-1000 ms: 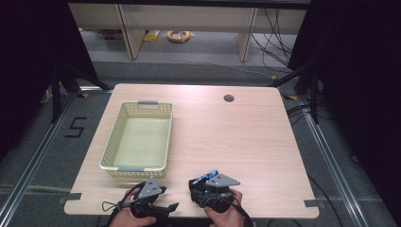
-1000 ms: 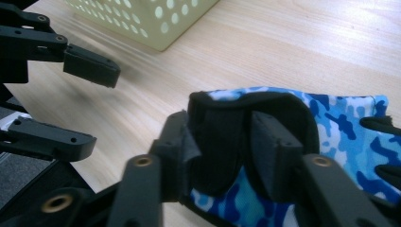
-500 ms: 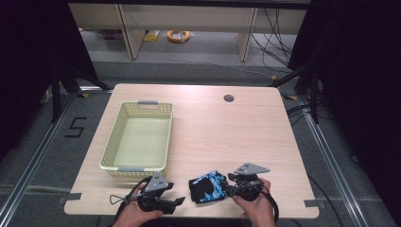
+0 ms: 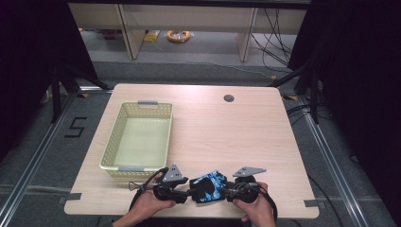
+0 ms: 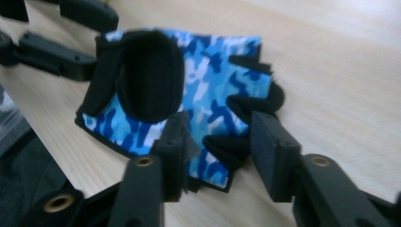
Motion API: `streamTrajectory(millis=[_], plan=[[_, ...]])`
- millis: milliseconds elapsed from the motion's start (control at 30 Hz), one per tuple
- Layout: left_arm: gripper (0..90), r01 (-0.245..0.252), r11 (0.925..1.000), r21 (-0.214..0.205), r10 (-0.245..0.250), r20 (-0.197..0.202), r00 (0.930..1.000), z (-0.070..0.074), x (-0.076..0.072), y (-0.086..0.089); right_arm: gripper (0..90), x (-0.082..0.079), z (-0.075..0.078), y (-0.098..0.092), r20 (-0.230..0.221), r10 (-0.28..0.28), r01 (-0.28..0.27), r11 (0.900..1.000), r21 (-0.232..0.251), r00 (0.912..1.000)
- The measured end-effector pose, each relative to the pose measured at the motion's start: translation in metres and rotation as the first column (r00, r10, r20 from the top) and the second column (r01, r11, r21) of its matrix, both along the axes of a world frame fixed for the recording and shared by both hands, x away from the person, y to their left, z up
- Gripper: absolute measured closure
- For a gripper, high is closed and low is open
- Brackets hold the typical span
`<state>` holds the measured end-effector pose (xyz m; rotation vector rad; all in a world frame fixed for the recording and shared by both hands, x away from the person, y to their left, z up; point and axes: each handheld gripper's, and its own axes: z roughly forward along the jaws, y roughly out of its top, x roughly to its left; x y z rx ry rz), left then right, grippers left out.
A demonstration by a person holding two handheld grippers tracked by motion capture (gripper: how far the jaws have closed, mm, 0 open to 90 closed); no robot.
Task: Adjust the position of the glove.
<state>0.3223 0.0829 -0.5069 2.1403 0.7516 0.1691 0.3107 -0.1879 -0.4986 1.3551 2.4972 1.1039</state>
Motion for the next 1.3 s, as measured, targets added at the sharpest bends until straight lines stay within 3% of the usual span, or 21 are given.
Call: streamTrajectory(millis=[67, 100, 167, 200, 300, 367, 400, 433, 533, 567, 633, 700, 767, 833, 967, 1067, 1167, 1233, 1267, 1300], plan=[[54.7, 0.019, 0.9997, 0.014, -0.019, 0.023, 0.9996, 0.000, 0.002, 0.000, 69.4, -0.001, 0.000, 0.002, -0.017, 0.008, -0.009, 0.9992, -0.038, 0.9998], [58.2, 0.025, 0.9996, -0.014, -0.025, 0.026, 0.9993, -0.001, 0.002, -0.001, 73.1, 0.000, 0.000, 0.001, -0.004, 0.019, -0.019, 0.9987, -0.048, 0.9998], [66.9, 0.024, 0.9995, -0.018, -0.024, 0.020, 0.9995, -0.002, 0.001, -0.002, 79.8, 0.000, 0.000, 0.002, -0.003, 0.026, -0.026, 0.9993, -0.028, 0.9997], [70.0, 0.034, 0.9993, -0.015, -0.033, 0.042, 0.9986, -0.001, 0.001, -0.003, 84.1, -0.001, 0.001, 0.002, -0.002, 0.032, -0.032, 0.9988, -0.036, 0.9995], [82.2, 0.032, 0.9994, -0.009, -0.031, 0.063, 0.9975, 0.000, 0.000, -0.004, 87.4, -0.002, 0.003, 0.003, 0.000, 0.056, -0.056, 0.9974, -0.045, 0.9984], [86.1, 0.030, 0.9993, -0.023, -0.028, 0.068, 0.9973, 0.002, 0.000, -0.005, 87.9, -0.001, 0.005, 0.003, 0.025, 0.064, -0.064, 0.9974, -0.033, 0.9976], [86.7, 0.034, 0.9994, -0.001, -0.034, 0.070, 0.9970, 0.004, 0.001, -0.003, 88.0, -0.002, 0.006, 0.002, 0.034, 0.067, -0.067, 0.9977, -0.013, 0.9971], [87.1, 0.026, 0.9996, -0.015, -0.025, 0.067, 0.9974, 0.006, 0.000, -0.004, 88.1, -0.003, 0.010, 0.001, 0.003, 0.075, -0.075, 0.9972, -0.003, 0.9972], [87.4, 0.038, 0.9987, -0.034, -0.036, 0.071, 0.9968, 0.015, 0.002, -0.003, 88.1, -0.006, 0.017, -0.001, 0.033, 0.078, -0.080, 0.9958, 0.044, 0.9964], [87.4, 0.038, 0.9986, -0.037, -0.035, 0.086, 0.9957, 0.018, 0.004, -0.003, 88.1, -0.009, 0.020, -0.001, 0.024, 0.080, -0.082, 0.9947, 0.062, 0.9965], [87.3, 0.047, 0.9984, -0.032, -0.045, 0.080, 0.9958, 0.022, 0.008, -0.002, 88.1, -0.012, 0.023, -0.001, 0.037, 0.078, -0.081, 0.9930, 0.085, 0.9963], [87.3, 0.031, 0.9988, -0.037, -0.028, 0.073, 0.9969, 0.023, 0.012, -0.002, 88.1, -0.014, 0.021, 0.001, 0.017, 0.100, -0.102, 0.9873, 0.122, 0.9948], [87.1, 0.021, 0.9989, -0.041, -0.019, 0.056, 0.9982, 0.022, 0.015, -0.001, 88.1, -0.015, 0.019, 0.004, 0.027, 0.085, -0.087, 0.9913, 0.099, 0.9960], [87.1, 0.024, 0.9995, -0.021, -0.023, 0.059, 0.9980, 0.018, 0.019, 0.000, 88.1, -0.015, 0.018, 0.005, 0.026, 0.087, -0.089, 0.9914, 0.095, 0.9959], [86.4, 0.014, 0.9993, -0.034, -0.014, 0.019, 0.9997, 0.007, 0.020, -0.003, 88.0, -0.012, 0.015, 0.002, 0.024, 0.076, -0.078, 0.9922, 0.097, 0.9968], [85.5, 0.028, 0.9996, 0.004, -0.028, 0.017, 0.9995, 0.001, 0.021, -0.002, 87.3, -0.008, 0.010, -0.002, 0.005, 0.061, -0.061, 0.9961, 0.063, 0.9981], [84.1, 0.010, 0.9999, 0.001, -0.010, 0.010, 0.9999, -0.004, 0.021, -0.003, 85.0, -0.006, 0.002, -0.002, -0.024, 0.062, -0.061, 0.9977, 0.031, 0.9978], [83.4, 0.027, 0.9992, 0.028, -0.027, 0.018, 0.9995, -0.005, 0.022, -0.002, 83.7, -0.006, -0.003, 0.000, -0.024, 0.047, -0.046, 0.9976, 0.051, 0.9986], [83.0, 0.020, 0.9994, 0.028, -0.020, 0.013, 0.9997, -0.005, 0.022, -0.001, 82.0, -0.006, -0.002, -0.001, -0.036, 0.075, -0.073, 0.9960, 0.050, 0.9965], [82.3, 0.009, 0.9999, 0.013, -0.009, 0.003, 1.0000, -0.006, 0.020, -0.002, 80.6, -0.007, -0.002, 0.001, -0.028, 0.064, -0.063, 0.9977, 0.025, 0.9976]])
